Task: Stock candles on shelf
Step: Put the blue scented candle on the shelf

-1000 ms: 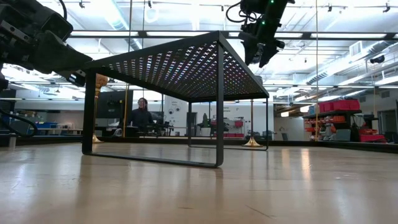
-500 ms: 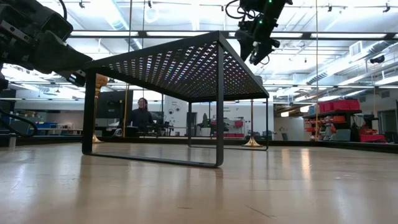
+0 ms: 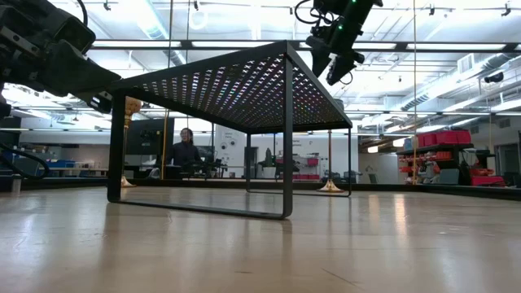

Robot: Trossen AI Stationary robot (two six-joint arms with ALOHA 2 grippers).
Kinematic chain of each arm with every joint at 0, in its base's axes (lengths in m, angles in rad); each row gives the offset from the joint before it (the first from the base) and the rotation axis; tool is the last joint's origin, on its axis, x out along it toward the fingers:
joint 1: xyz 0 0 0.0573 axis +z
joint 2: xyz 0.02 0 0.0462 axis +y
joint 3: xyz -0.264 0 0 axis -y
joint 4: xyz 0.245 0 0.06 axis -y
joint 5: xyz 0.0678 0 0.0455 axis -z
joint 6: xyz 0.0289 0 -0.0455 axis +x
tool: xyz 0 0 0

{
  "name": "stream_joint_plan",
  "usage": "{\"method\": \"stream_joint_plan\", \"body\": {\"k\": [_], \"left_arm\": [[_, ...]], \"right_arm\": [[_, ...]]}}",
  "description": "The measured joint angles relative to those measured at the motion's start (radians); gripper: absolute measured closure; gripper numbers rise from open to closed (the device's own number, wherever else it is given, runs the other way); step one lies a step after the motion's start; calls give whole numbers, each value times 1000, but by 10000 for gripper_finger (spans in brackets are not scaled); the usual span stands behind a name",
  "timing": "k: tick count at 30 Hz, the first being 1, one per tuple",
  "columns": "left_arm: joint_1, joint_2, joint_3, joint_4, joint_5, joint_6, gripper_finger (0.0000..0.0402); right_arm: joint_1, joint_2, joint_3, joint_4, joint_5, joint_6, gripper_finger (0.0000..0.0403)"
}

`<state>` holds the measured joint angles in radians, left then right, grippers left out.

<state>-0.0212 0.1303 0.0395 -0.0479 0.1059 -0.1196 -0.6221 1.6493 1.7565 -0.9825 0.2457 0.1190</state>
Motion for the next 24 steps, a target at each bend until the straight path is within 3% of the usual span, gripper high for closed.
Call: {"method": "stream_joint_plan", "body": {"k": [3,11,16,24], "left_arm": [[0,0,0,0,0,0,387],[0,0,0,0,0,0,387],[0,0,0,0,0,0,387],[0,0,0,0,0,0,387]], "right_arm": [[-1,0,0,-4,6,33,39],[-1,0,0,-26,146,68,31],[-1,0,0,-30,157,88,6],[-1,0,0,-30,152,55,14]]}}
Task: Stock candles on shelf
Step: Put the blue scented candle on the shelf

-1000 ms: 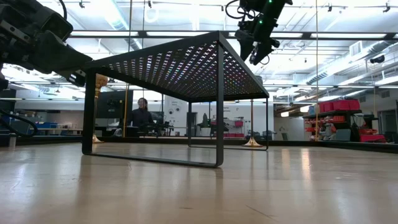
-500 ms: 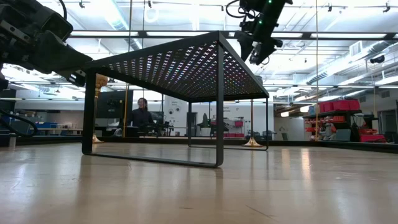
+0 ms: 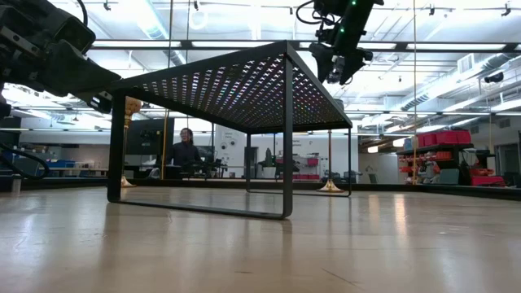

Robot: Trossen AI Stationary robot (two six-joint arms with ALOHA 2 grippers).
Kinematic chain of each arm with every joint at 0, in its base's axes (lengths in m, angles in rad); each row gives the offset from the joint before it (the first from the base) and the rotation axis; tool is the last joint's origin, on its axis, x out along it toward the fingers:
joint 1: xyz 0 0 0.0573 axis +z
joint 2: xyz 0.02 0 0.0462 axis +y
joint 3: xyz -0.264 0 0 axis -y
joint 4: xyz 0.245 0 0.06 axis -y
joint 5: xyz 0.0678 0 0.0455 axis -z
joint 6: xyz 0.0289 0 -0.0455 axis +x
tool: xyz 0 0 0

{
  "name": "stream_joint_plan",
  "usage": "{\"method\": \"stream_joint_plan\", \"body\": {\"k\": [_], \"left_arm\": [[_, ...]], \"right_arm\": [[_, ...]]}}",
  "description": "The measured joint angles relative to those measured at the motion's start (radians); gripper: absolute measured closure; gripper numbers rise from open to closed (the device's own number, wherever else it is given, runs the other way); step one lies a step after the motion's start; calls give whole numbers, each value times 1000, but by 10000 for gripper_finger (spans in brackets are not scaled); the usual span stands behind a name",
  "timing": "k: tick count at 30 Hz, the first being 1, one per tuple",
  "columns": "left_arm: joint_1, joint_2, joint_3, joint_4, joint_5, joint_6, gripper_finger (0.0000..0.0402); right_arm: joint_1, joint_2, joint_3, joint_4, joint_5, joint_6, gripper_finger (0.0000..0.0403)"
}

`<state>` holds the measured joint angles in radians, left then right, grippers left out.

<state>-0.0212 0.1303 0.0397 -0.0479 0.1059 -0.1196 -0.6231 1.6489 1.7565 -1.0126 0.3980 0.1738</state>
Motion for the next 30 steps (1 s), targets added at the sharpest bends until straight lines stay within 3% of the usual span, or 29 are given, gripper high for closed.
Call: {"method": "stream_joint_plan", "body": {"k": [12,30], "left_arm": [[0,0,0,0,0,0,387],[0,0,0,0,0,0,387]], "right_arm": [[-4,-1,-56,3,-153,19,12],[-5,-1,-37,-65,-142,19,11]]}}
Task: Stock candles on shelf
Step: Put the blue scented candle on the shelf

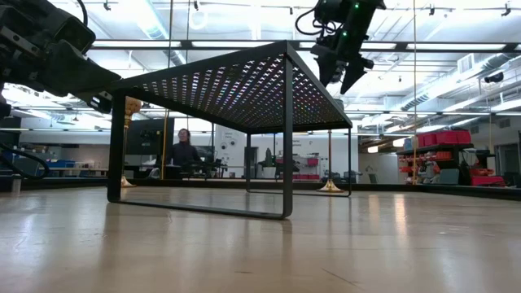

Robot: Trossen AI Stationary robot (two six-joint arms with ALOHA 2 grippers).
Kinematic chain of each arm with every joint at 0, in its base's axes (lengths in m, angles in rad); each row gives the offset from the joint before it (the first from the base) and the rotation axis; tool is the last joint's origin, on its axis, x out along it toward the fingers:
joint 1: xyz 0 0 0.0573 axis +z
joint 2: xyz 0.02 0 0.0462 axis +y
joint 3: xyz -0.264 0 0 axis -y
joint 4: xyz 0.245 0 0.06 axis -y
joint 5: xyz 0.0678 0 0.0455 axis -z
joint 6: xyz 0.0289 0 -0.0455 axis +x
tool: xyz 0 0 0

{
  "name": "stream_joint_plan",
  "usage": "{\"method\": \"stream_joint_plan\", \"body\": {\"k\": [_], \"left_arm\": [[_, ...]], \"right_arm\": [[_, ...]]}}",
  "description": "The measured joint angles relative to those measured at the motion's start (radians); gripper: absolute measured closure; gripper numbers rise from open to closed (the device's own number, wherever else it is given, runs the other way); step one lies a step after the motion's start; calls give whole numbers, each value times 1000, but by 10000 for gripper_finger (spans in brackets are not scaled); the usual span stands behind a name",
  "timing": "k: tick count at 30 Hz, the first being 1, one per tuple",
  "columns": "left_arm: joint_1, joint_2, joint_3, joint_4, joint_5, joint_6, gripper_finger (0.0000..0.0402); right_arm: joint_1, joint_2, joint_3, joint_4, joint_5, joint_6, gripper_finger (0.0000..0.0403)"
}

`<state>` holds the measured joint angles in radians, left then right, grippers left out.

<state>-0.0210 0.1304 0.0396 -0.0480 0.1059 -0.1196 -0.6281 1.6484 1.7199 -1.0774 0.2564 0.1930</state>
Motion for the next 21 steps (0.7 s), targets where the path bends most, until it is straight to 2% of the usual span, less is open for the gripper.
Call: {"method": "stream_joint_plan", "body": {"k": [10,21], "left_arm": [[0,0,0,0,0,0,387],[0,0,0,0,0,0,387]], "right_arm": [[-3,41,0,13,61,-26,11],[-24,47,0,21,33,-18,11]]}}
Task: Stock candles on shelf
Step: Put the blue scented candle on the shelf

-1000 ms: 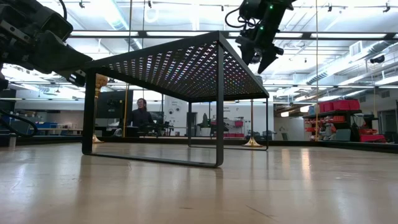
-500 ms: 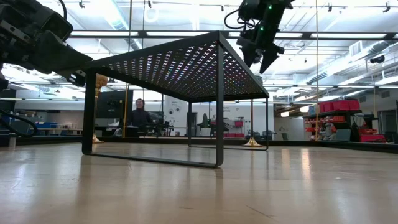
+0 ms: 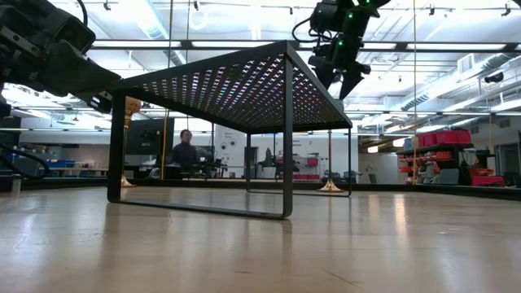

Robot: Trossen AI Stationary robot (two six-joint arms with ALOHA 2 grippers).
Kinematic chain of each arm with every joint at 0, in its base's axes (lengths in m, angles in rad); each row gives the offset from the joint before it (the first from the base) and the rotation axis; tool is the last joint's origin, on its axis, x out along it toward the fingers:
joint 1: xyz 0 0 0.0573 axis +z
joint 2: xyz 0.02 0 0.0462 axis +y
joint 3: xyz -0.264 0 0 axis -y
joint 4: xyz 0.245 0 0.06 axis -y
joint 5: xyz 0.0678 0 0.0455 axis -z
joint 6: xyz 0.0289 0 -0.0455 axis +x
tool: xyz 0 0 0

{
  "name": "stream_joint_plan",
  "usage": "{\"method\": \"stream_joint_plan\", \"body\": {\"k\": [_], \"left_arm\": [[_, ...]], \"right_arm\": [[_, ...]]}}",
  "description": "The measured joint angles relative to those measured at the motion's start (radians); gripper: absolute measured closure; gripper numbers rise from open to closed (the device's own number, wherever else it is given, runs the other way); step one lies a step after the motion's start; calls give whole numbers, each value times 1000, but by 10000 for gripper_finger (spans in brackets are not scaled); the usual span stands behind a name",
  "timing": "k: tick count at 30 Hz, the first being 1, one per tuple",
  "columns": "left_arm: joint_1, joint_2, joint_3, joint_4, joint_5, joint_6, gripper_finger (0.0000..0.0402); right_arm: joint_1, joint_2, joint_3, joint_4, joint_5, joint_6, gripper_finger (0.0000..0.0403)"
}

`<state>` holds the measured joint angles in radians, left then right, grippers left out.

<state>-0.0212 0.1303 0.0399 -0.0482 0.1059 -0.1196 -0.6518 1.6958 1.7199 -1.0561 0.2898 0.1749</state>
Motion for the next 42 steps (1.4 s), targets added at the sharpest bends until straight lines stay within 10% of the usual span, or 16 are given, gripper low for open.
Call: {"method": "stream_joint_plan", "body": {"k": [42], "left_arm": [[0,0,0,0,0,0,387]], "right_arm": [[-32,5,-81,67,-121,-25,11]]}}
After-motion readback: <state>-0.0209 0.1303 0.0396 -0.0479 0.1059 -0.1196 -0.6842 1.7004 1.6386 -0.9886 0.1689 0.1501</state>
